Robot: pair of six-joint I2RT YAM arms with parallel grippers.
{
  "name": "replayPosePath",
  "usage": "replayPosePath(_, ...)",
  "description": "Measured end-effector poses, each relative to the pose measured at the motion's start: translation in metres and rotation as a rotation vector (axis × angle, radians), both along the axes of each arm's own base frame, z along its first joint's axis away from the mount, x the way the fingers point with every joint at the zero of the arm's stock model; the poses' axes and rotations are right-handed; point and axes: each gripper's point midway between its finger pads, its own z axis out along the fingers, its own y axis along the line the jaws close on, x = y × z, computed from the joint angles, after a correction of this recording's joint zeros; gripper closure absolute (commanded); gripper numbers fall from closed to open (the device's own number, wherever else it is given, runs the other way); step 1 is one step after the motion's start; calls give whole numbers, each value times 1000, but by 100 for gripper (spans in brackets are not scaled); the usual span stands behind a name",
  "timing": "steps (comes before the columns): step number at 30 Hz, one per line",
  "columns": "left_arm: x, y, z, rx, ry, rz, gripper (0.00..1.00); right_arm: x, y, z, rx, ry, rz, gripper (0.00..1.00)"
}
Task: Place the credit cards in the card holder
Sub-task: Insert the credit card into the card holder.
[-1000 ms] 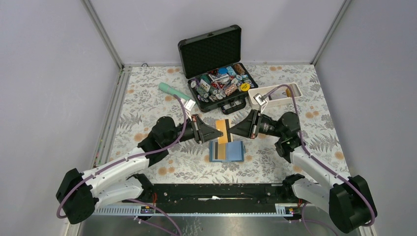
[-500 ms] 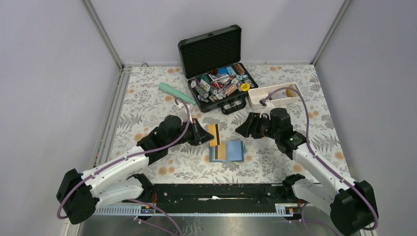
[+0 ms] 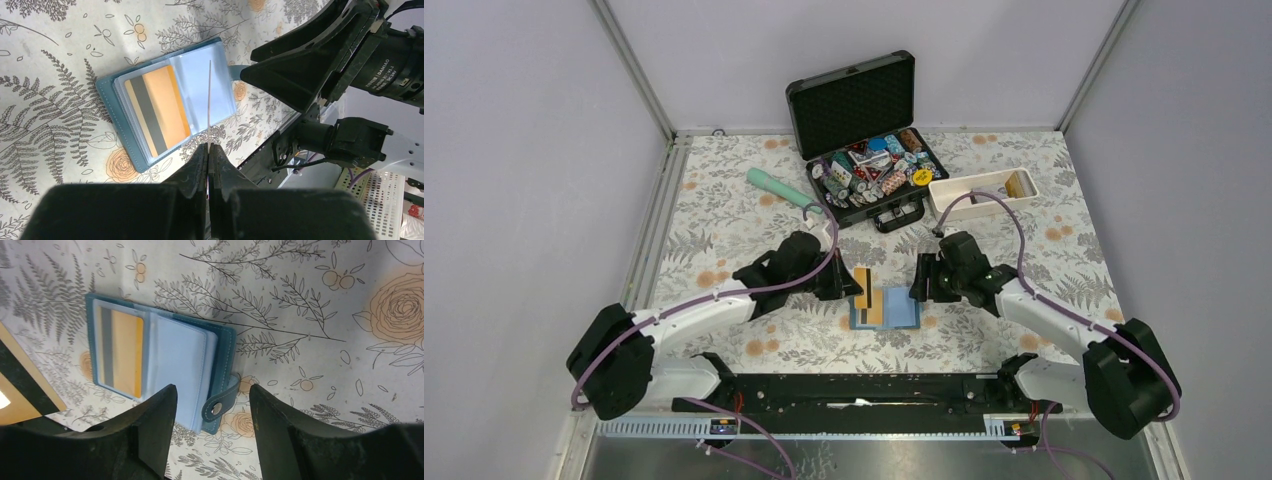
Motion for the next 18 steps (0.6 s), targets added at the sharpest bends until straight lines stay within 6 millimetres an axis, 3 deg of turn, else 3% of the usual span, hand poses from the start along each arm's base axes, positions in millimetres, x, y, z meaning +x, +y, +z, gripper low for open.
replayPosePath(11, -2, -6, -11, 6, 41, -2, 100, -9, -1, -22, -97, 44, 13, 51)
replayPosePath(18, -1, -10, -16, 5, 44, -10, 100, -10, 0, -23, -118, 39, 10, 79)
